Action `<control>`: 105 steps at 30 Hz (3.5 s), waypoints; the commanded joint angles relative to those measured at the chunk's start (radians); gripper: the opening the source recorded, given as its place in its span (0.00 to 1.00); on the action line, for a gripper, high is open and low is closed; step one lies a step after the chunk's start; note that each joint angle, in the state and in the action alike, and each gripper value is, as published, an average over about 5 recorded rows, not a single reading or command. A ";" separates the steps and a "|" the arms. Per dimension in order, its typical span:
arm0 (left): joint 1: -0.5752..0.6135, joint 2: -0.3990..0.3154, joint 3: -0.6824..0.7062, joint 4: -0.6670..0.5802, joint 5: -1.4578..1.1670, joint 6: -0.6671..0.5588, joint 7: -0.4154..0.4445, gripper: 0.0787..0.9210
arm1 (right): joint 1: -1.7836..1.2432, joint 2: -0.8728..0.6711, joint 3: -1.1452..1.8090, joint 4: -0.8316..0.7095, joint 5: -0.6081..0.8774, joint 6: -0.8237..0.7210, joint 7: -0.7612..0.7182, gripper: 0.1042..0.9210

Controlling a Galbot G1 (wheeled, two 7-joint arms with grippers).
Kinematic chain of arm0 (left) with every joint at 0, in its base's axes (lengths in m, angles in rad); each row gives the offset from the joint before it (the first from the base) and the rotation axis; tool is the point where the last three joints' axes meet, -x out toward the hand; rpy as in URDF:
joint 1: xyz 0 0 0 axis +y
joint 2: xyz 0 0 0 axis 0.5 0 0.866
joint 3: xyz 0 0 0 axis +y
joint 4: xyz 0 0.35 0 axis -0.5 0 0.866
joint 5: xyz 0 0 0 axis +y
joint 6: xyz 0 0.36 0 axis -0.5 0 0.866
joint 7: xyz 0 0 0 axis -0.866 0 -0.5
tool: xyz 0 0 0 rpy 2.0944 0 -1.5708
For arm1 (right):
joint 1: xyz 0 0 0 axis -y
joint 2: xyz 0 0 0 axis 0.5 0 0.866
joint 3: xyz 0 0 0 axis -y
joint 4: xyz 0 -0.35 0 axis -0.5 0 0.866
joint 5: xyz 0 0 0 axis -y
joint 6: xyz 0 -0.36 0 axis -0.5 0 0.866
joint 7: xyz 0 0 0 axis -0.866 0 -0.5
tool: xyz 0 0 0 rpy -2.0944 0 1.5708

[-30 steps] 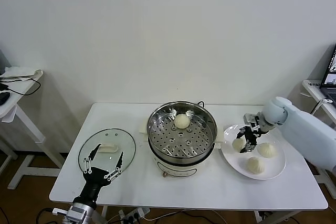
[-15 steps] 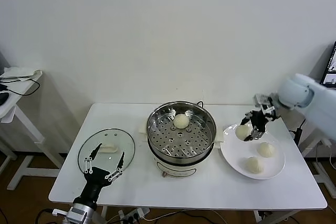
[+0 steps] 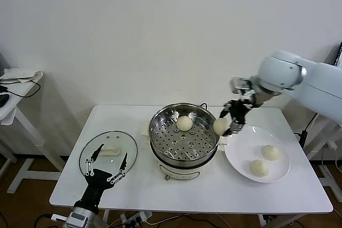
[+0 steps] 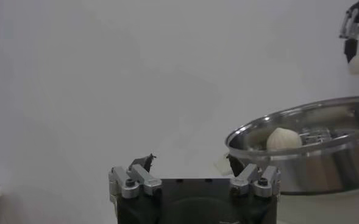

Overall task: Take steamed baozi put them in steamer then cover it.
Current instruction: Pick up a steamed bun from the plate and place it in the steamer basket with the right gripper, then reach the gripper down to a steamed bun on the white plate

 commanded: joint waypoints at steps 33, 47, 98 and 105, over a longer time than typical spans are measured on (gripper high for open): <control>-0.019 0.007 -0.032 0.057 -0.008 -0.022 0.007 0.88 | -0.316 0.651 0.087 -0.576 -0.187 -0.029 -0.007 0.70; -0.016 0.007 -0.032 0.055 -0.007 -0.023 0.006 0.88 | -0.247 0.480 0.134 -0.431 -0.148 -0.012 -0.039 0.87; 0.012 -0.017 -0.011 0.035 0.026 -0.026 -0.004 0.88 | -0.960 -0.154 0.763 -0.401 -0.742 0.470 -0.222 0.88; 0.006 -0.018 -0.010 0.045 0.029 -0.025 -0.005 0.88 | -0.986 -0.140 0.782 -0.416 -0.765 0.474 -0.219 0.88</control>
